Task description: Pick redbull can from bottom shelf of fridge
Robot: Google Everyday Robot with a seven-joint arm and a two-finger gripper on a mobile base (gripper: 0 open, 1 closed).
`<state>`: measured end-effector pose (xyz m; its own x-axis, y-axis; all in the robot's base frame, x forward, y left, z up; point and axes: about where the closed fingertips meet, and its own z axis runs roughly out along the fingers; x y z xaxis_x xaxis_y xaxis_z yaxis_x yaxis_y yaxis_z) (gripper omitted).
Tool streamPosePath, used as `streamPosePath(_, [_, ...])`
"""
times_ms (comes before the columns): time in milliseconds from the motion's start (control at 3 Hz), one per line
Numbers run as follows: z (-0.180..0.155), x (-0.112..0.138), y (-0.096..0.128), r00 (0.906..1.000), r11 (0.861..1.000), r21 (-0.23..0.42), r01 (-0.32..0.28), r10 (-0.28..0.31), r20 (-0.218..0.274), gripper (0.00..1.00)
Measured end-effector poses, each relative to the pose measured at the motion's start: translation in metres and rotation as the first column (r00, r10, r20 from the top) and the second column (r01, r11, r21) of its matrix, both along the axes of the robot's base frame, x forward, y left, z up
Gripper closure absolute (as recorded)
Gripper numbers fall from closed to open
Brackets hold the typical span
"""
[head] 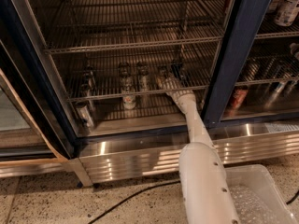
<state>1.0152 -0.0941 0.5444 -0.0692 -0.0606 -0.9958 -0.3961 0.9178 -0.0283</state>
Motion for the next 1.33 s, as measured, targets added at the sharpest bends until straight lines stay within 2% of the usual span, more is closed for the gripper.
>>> streamPosePath(333, [0.004,0.0,0.0,1.0,1.0,0.001,0.0,0.0,0.0,1.0])
streamPosePath(667, [0.028,-0.017,-0.01,0.9991,0.999,0.016,-0.032,0.032,0.029,1.0])
streamPosePath(1000, [0.034,-0.048,-0.003,0.9959,0.996,0.022,-0.081,0.08,0.042,1.0])
streamPosePath(1333, [0.035,-0.074,0.001,0.9934,0.994,0.028,-0.106,0.105,0.045,1.0])
